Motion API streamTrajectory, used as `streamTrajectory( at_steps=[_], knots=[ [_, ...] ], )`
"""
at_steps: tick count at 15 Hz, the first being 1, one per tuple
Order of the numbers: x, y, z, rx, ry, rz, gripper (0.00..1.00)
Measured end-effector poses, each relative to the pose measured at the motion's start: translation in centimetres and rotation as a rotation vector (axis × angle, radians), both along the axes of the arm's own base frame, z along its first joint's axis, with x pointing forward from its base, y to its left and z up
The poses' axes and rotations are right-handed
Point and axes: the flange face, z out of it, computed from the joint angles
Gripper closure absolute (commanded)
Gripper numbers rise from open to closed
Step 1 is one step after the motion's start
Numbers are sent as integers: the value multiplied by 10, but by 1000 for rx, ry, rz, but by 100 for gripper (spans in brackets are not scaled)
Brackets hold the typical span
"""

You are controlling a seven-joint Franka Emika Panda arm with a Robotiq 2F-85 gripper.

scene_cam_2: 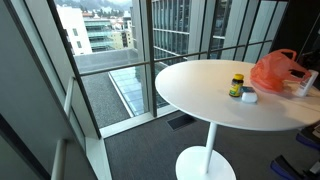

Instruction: Remove the white medicine bottle from the plastic bag and place it on the table

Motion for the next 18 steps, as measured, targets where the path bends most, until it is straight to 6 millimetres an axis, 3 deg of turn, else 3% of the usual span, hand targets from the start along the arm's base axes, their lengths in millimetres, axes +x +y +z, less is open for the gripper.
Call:
streamTrajectory(
  at_steps=[2,3,9,14,18],
  knots=[
    [0,-1,1,-1,-1,-1,2],
    [0,-1,1,-1,-2,-1,0],
    [1,-8,16,-10,-13,-8,0],
    [5,-14,54,-15,-17,-8,0],
    [10,-2,86,19,31,24,0]
  ],
)
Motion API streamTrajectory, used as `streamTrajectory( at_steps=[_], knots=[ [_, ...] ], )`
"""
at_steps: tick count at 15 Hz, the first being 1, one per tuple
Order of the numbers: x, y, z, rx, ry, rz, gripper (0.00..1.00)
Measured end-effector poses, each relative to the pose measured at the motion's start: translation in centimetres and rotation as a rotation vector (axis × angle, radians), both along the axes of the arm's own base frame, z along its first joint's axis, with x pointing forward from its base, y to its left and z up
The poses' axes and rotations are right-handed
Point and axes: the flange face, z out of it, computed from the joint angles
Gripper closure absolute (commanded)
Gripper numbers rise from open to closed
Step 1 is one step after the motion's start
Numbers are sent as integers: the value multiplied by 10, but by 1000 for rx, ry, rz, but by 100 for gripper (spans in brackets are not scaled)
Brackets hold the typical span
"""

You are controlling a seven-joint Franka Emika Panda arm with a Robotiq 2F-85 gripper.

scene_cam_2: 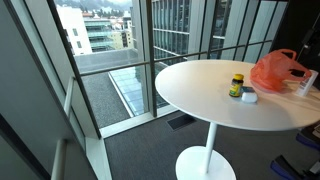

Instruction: Remove the white medicine bottle from the plastic bag and place it on the table

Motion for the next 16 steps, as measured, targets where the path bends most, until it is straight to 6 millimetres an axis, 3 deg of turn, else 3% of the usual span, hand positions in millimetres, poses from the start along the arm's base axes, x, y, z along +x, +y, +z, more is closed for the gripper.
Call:
streamTrajectory(
  at_steps=[8,16],
  knots=[
    [12,56,51,99,107,217,0],
    [10,114,71,175,67,494,0]
  ],
)
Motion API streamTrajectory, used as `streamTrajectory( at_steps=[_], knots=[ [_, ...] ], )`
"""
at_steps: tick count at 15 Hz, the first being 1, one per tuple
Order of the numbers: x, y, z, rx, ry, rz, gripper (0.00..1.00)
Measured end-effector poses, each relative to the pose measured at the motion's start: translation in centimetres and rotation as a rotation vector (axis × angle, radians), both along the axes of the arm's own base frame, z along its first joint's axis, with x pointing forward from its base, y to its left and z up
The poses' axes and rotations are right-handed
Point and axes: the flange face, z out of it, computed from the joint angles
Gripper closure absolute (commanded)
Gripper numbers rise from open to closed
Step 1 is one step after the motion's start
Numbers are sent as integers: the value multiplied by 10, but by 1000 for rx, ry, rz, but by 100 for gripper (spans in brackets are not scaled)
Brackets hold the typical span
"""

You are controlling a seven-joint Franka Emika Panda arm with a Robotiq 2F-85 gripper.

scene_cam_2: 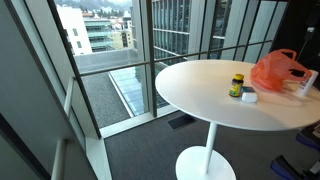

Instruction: Remove the white medicine bottle from the plastic bag and place it on the table

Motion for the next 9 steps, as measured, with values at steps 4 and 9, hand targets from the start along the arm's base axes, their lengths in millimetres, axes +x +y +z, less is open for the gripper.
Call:
streamTrajectory(
  at_steps=[4,9],
  knots=[
    [-14,25,2,0,-13,43,0],
    [-22,32,4,1,-23,52,0]
  ],
)
